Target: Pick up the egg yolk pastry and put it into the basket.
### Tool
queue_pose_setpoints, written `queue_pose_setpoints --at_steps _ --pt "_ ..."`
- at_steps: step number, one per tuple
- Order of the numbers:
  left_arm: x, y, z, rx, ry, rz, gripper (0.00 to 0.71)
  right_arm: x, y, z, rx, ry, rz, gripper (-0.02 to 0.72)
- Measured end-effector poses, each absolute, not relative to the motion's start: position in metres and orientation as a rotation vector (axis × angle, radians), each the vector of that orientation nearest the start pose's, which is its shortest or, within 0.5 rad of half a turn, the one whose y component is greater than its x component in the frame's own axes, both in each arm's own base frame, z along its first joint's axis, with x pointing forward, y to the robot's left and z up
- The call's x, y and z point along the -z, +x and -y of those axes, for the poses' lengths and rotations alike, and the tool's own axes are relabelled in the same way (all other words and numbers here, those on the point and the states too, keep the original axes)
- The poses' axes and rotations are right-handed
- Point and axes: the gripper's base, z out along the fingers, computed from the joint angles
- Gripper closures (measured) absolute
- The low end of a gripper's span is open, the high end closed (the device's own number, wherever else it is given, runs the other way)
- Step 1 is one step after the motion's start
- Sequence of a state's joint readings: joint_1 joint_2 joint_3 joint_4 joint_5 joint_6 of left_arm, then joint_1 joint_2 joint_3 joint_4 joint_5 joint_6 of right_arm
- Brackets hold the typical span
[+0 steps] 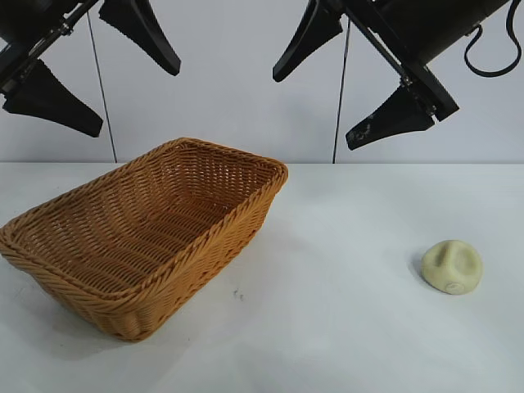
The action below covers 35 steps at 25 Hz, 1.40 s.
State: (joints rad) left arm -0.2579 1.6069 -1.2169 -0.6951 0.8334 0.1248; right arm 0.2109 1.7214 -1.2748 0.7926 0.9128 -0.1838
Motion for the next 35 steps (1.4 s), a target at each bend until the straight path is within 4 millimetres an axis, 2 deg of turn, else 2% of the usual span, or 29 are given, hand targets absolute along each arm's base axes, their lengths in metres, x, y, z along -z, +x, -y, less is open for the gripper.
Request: queue_pose_setpoints --at_steps 10,14,18,24,27,30,35 --pt "-0.284 0.318 0.128 0.886 -0.023 -2.609 0.014 -0.262 0.339 -0.125 -0.983 0.016 -2.702 0.01" --pt "-0.293 0.313 0.125 0.878 -0.094 -2.601 0.014 -0.262 0.339 -0.125 -0.983 0.016 -2.702 0.01" --pt "-0.298 0.3 0.118 0.844 -0.194 -2.61 0.014 -0.262 0.339 -0.125 -0.983 0.016 -2.702 0.01" --pt "-0.282 0.272 0.105 0.766 -0.369 -2.701 0.014 -0.262 0.339 -0.125 -0.983 0.017 -2.701 0.01" --pt "-0.281 0.265 0.102 0.741 -0.452 -2.723 0.014 -0.262 0.339 -0.125 -0.983 0.017 -2.701 0.01" --pt "-0.284 0.258 0.103 0.734 -0.499 -2.719 0.014 -0.262 0.339 -0.125 -0.983 0.019 -2.698 0.01" --pt "-0.283 0.25 0.122 0.657 -0.541 -2.707 0.014 -0.262 0.339 -0.125 -0.983 0.019 -2.698 0.01"
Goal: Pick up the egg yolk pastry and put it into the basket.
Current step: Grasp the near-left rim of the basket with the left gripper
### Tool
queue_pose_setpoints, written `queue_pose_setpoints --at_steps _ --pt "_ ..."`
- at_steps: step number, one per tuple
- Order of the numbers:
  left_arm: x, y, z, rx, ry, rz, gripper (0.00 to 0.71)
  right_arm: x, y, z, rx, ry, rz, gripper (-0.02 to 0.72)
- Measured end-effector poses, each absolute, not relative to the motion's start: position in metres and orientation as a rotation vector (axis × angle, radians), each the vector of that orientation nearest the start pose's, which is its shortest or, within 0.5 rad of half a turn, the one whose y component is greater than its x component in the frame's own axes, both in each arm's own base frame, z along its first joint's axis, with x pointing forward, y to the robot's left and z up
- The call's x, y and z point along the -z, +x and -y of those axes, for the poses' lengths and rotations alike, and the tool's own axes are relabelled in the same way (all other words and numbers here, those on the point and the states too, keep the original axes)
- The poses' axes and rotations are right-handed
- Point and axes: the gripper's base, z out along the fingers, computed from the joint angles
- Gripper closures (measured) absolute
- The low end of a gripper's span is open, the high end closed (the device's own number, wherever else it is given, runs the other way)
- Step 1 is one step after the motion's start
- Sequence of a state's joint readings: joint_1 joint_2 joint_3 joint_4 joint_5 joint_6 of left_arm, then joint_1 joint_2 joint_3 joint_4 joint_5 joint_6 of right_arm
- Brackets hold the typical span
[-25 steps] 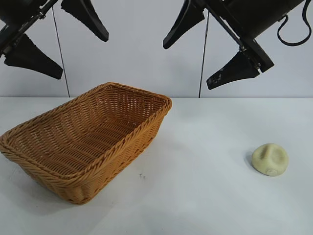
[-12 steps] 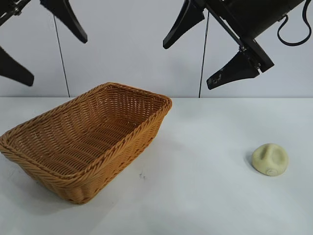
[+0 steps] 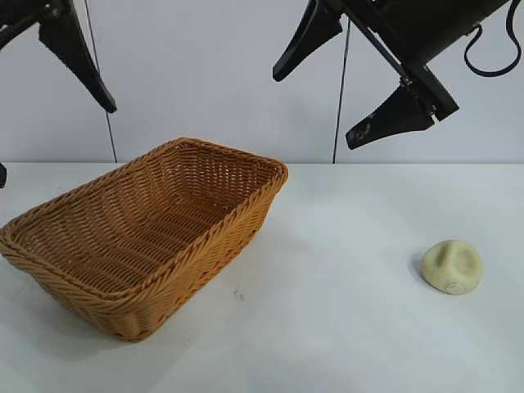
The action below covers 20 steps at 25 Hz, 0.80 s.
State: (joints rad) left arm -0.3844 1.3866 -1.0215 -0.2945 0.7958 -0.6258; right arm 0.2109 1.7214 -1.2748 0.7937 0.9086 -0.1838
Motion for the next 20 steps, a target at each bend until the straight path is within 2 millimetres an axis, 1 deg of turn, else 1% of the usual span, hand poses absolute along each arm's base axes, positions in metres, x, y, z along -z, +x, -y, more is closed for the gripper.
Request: queue_pose_setpoints --at_steps 3,6,7,11,13,16,18,20 --pt "-0.28 0.248 0.125 0.568 -0.688 -2.664 0.014 -0.262 0.339 -0.125 -0.983 0.019 -2.698 0.01" --pt "-0.279 0.251 0.117 0.48 -0.864 -2.589 0.014 -0.262 0.339 -0.125 -0.983 0.019 -2.698 0.01" --pt "-0.279 0.252 0.115 0.456 -0.894 -2.573 0.014 -0.262 0.339 -0.125 -0.983 0.019 -2.698 0.01" --pt "-0.276 0.253 0.115 0.459 -1.001 -2.548 0.014 -0.262 0.339 -0.125 -0.983 0.019 -2.698 0.01" --pt "-0.268 0.255 0.117 0.451 -1.035 -2.573 0.014 -0.262 0.339 -0.125 -0.983 0.019 -2.698 0.01" --pt "-0.246 0.257 0.121 0.41 -1.095 -2.637 0.014 -0.262 0.339 -0.125 -0.982 0.019 -2.698 0.01" --pt "-0.232 0.259 0.121 0.361 -1.11 -2.674 0.014 -0.262 0.339 -0.125 -0.982 0.02 -2.697 0.01" --pt "-0.222 0.259 0.122 0.328 -1.12 -2.698 0.014 -0.262 0.339 -0.125 -0.982 0.02 -2.697 0.01"
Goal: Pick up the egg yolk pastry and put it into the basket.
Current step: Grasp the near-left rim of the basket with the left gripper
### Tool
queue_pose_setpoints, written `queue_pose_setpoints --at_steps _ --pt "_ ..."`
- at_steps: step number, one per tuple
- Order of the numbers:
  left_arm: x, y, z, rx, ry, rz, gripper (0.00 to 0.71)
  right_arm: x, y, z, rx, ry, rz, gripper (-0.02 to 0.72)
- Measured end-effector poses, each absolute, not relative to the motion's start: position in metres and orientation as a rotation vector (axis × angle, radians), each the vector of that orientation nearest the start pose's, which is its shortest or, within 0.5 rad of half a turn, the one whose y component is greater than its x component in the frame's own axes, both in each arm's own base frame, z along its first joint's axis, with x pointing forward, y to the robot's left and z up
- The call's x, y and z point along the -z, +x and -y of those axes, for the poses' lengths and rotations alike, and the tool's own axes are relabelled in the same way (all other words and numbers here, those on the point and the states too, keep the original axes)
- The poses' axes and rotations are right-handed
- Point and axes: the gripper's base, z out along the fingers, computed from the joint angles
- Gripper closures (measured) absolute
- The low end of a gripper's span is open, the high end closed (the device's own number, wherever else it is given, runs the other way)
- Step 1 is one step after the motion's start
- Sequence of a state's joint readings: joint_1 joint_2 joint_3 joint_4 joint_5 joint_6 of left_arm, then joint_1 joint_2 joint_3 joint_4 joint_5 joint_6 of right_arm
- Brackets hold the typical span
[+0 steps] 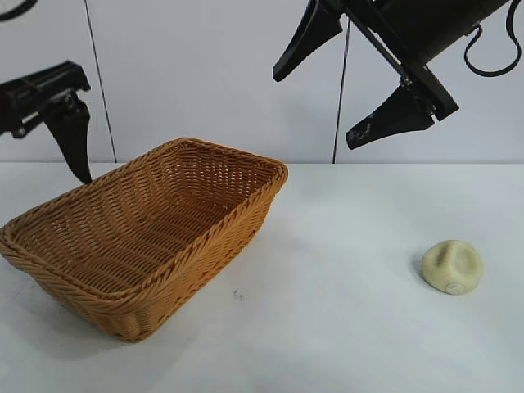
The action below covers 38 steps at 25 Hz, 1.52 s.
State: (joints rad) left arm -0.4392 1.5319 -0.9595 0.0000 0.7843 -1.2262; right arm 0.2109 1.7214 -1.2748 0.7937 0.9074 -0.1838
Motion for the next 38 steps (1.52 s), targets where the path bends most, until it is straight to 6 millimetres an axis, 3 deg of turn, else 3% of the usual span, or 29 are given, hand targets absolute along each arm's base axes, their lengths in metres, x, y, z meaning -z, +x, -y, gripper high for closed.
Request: queue_pose_setpoints --at_steps 10,19,26,32,38 --pt "-0.19 0.253 0.123 0.409 -1.26 -2.661 0.014 -0.262 0.339 -0.125 -0.98 0.019 -2.697 0.01" --pt "-0.159 0.27 0.131 0.458 -1.294 -2.617 0.014 -0.262 0.339 -0.125 -0.98 0.02 -2.696 0.01" --pt "-0.128 0.276 0.132 0.392 -1.328 -2.646 0.017 -0.262 0.339 -0.125 -0.981 0.019 -2.698 0.01" --pt "-0.128 0.283 0.113 0.371 -1.383 -2.616 0.12 -0.262 0.339 -0.125 -0.982 0.018 -2.699 0.01" --pt "-0.128 0.281 0.114 0.392 -1.432 -2.632 0.224 -0.262 0.339 -0.125 -0.982 0.018 -2.699 0.01"
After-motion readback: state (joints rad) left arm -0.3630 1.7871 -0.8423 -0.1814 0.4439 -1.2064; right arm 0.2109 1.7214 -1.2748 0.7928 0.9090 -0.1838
